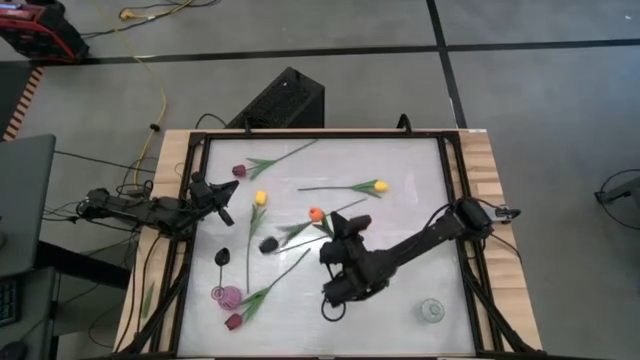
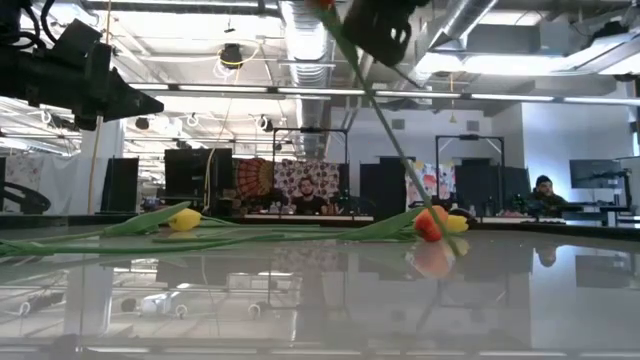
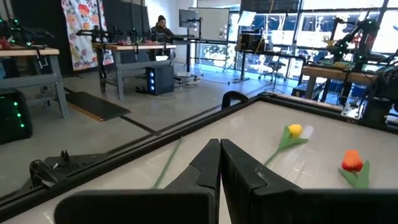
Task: Sort flowers into vase by color
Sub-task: Put the black flower into the pink flower vase
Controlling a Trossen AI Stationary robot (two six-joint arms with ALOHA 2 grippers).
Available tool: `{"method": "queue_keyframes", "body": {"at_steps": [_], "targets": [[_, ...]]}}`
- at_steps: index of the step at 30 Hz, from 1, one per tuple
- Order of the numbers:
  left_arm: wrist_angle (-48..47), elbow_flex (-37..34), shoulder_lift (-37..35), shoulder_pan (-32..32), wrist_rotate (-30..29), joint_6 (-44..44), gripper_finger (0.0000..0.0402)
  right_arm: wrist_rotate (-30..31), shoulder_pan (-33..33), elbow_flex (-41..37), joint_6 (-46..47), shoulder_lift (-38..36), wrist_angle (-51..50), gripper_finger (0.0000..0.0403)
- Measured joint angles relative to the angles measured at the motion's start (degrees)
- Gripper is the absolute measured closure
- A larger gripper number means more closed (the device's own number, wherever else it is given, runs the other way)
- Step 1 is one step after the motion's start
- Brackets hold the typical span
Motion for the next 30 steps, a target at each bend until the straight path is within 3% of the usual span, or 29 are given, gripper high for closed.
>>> {"method": "queue_keyframes", "body": {"at_steps": [8, 13, 20, 23, 25, 27, 30], "targets": [[0.0, 0.0, 0.0, 0.0, 0.02, 0.0, 0.0401, 5.32, -0.21, -0.02, 5.64, -0.22, -1.99, 0.0388], [0.0, 0.0, 0.0, 0.0, 0.07, 0.0, 0.0401, 2.9, 0.07, -0.09, 5.71, -2.87, -4.32, 0.0388], [0.0, 0.0, 0.0, 0.0, 0.07, 0.0, 0.0401, 0.73, -1.0, -0.09, 6.46, -11.99, -2.54, 0.0388], [0.0, 0.0, 0.0, 0.0, 0.09, 0.0, 0.0401, -5.82, -2.3, -0.09, 6.34, -16.67, -2.27, 0.0388], [0.0, 0.0, 0.0, 0.0, 0.09, 0.0, 0.0401, -13.8, -3.55, -0.09, 5.26, -19.66, -2.69, 0.0388], [0.0, 0.0, 0.0, 0.0, 0.07, 0.0, 0.0401, -27.06, -5.04, -0.07, 4.3, -22.21, -3.14, 0.0388], [0.0, 0.0, 0.0, 0.0, 0.07, 0.0, 0.0401, -52.82, -7.48, -0.72, 4.71, -24.64, -3.61, 0.0388]]}}
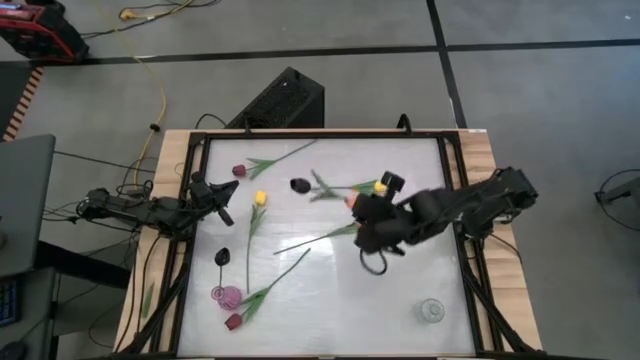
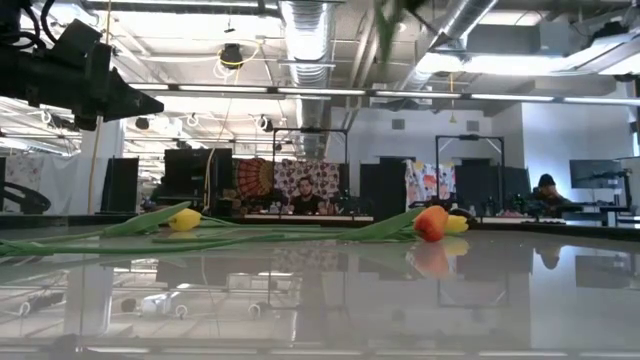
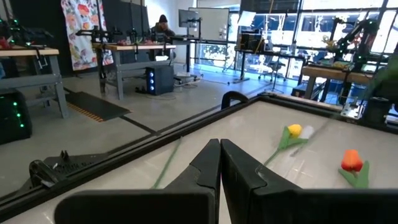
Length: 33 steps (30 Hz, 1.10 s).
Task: Sort flowers into vase by color
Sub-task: Put the black flower into the pink flower vase
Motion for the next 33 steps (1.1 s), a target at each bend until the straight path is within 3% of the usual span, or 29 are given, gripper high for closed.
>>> {"method": "queue_keyframes", "body": {"at_steps": [3, 6, 8, 17, 21, 26, 33], "targets": [[-0.02, 0.0, 0.0, 0.0, 0.02, 0.0, 0.0401, -16.26, -0.26, -1.69, 0.03, -0.31, -0.16, 0.0388], [-0.02, 0.0, 0.0, 0.0, 0.02, 0.0, 0.0401, -22.82, 1.18, -2.32, 0.02, 0.45, 0.27, 0.0389], [-0.02, 0.0, 0.0, 0.0, 0.02, 0.0, 0.0401, -24.69, 2.12, -2.58, -0.01, 0.97, 1.69, 0.0388], [-0.02, 0.0, -0.01, 0.0, 0.01, -0.5, 0.0401, -23.03, 3.21, -3.95, -0.46, 1.2, 9.36, 0.0388], [-0.02, 0.0, 0.0, 0.0, 0.02, -0.63, 0.0401, -27.88, 2.17, -10.96, -6.79, 1.23, 24.9, 0.0388], [-0.02, 0.0, 0.0, 0.0, 0.07, -0.66, 0.0401, -37.28, -0.94, -21.69, -14.4, 1.24, 54.15, 0.0388], [-0.02, 0.0, 0.0, 0.0, 0.1, -2.01, 0.0401, -38.14, -5.65, -29.86, -26.96, 3.73, 95.11, 0.0389]]}}
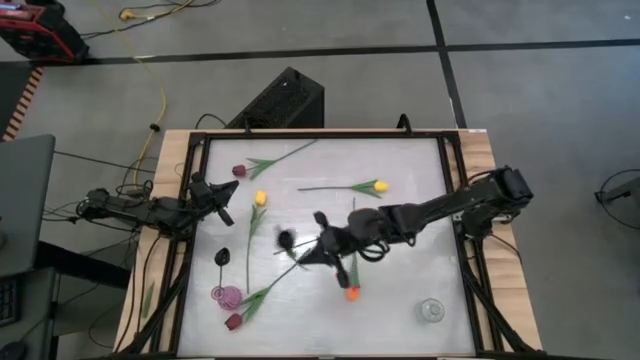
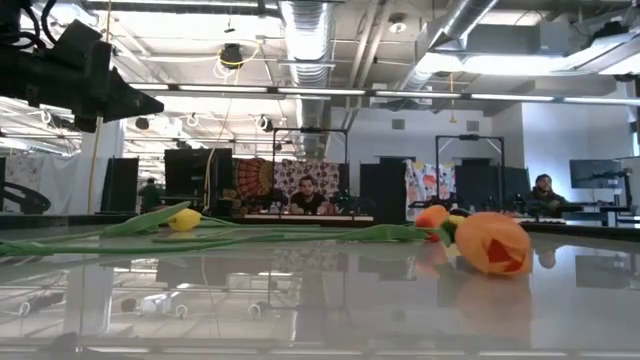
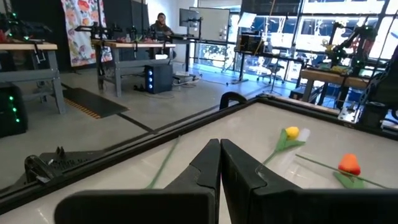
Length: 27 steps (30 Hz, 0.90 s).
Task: Sort flowers into vase by color
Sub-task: Put the black flower into the pink flower vase
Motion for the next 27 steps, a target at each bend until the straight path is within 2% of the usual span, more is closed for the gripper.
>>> {"method": "queue_keyframes", "body": {"at_steps": [4, 8, 16, 22, 27], "targets": [[0.0, 0.0, -0.02, 0.0, -0.01, -0.37, 0.0401, 0.64, -2.02, 1.92, -2.21, 6.94, 15.21, 0.0389], [0.0, 0.0, 0.0, 0.0, 0.01, -0.11, 0.0401, 1.52, -3.67, 8.38, -1.15, 14.87, 21.95, 0.0389], [0.04, 0.0, -0.02, 0.0, 0.12, 0.18, 0.0401, -10.01, -2.29, 24.25, -3.23, 25.83, 18.94, 0.0389], [0.02, 0.0, 0.0, 0.0, 0.14, 1.07, 0.0401, -10.32, -0.14, 33.13, -8.22, 31.14, 12.14, 0.0389], [0.02, 0.0, -0.02, -0.01, 0.14, 0.89, 0.0401, -10.21, 0.31, 40.0, -9.31, 36.56, 12.35, 0.0389]]}}
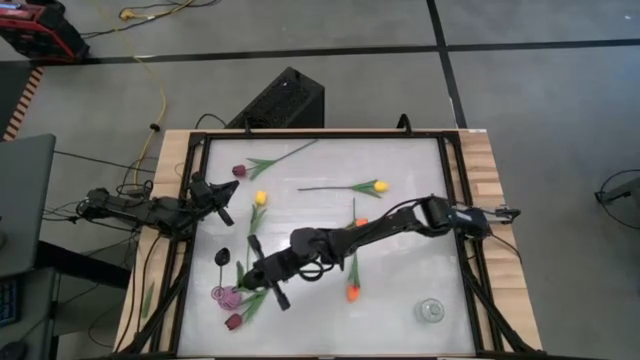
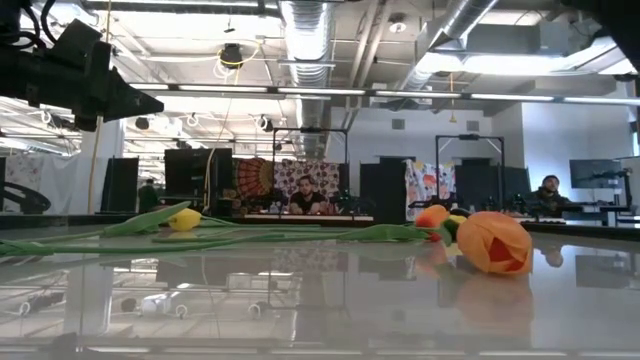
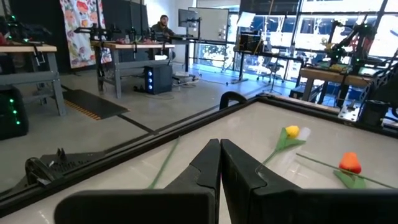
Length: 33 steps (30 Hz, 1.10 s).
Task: Sort flowers into vase by color
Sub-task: Put the black flower into the pink flower vase
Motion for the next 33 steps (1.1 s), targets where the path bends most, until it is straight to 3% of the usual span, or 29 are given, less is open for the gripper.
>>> {"method": "queue_keyframes", "body": {"at_steps": [9, 29, 33], "targets": [[0.0, 0.0, 0.02, 0.0, 0.0, -0.24, 0.0401, 0.17, -0.13, 7.06, 0.06, 4.97, 0.23, 0.0389], [-0.16, 0.04, 0.4, 0.0, 0.11, -0.37, 0.0401, 3.25, -0.87, 7.11, 3.14, 7.71, -1.75, 0.0388], [-0.16, 0.04, 0.79, -0.02, 0.11, 0.03, 0.0401, 3.23, -0.83, 7.11, 4.41, 7.68, -3.14, 0.0368]]}}
